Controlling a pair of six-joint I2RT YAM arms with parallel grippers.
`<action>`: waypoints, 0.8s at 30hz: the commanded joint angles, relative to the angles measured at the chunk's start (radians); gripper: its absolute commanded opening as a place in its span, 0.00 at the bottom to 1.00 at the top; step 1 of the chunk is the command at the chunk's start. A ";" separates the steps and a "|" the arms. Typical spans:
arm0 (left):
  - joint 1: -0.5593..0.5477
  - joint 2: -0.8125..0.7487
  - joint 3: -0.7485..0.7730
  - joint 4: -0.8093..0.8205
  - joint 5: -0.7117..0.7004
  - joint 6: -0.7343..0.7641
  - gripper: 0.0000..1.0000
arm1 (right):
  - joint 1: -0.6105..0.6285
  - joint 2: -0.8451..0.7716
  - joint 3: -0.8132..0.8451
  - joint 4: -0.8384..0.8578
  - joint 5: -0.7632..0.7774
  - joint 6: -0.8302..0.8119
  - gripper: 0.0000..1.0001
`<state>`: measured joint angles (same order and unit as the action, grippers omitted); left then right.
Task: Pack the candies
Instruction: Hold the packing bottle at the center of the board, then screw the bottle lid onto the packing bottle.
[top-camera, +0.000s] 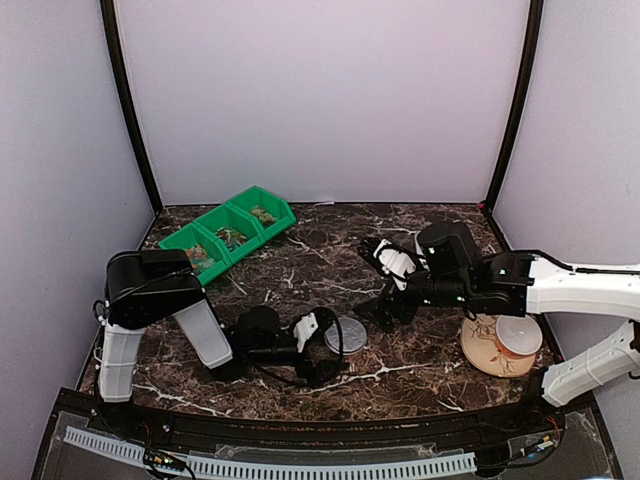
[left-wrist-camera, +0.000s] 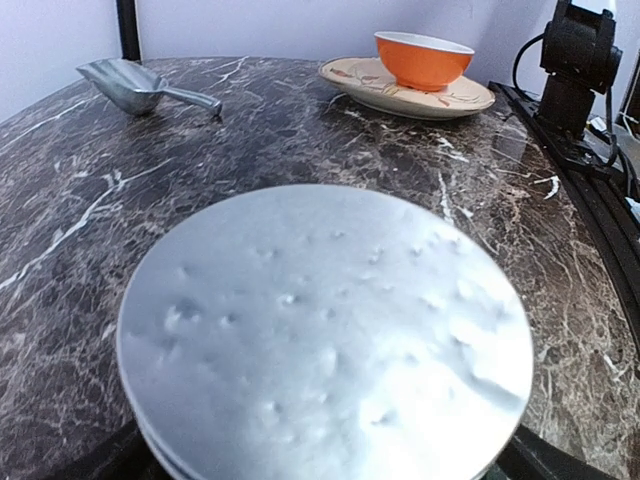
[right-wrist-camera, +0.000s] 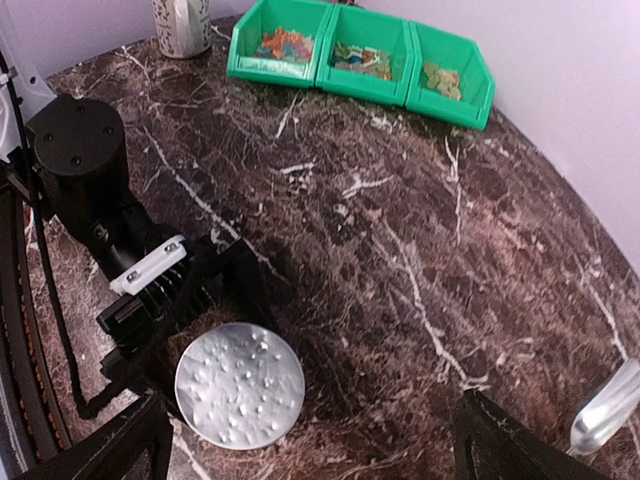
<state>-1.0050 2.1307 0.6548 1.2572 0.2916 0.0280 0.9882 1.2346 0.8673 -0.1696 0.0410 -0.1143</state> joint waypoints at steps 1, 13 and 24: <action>0.012 0.070 0.016 0.004 0.124 -0.007 0.99 | -0.003 -0.024 -0.038 -0.077 -0.025 0.112 0.98; 0.029 0.123 0.038 0.050 0.249 -0.021 0.86 | 0.052 0.134 0.035 -0.182 -0.022 0.093 0.98; 0.031 -0.007 0.033 -0.132 0.289 -0.013 0.76 | 0.075 0.219 0.167 -0.310 -0.096 -0.146 0.98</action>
<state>-0.9722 2.1941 0.7113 1.3170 0.5308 0.0441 1.0576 1.4399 0.9554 -0.4187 -0.0097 -0.1593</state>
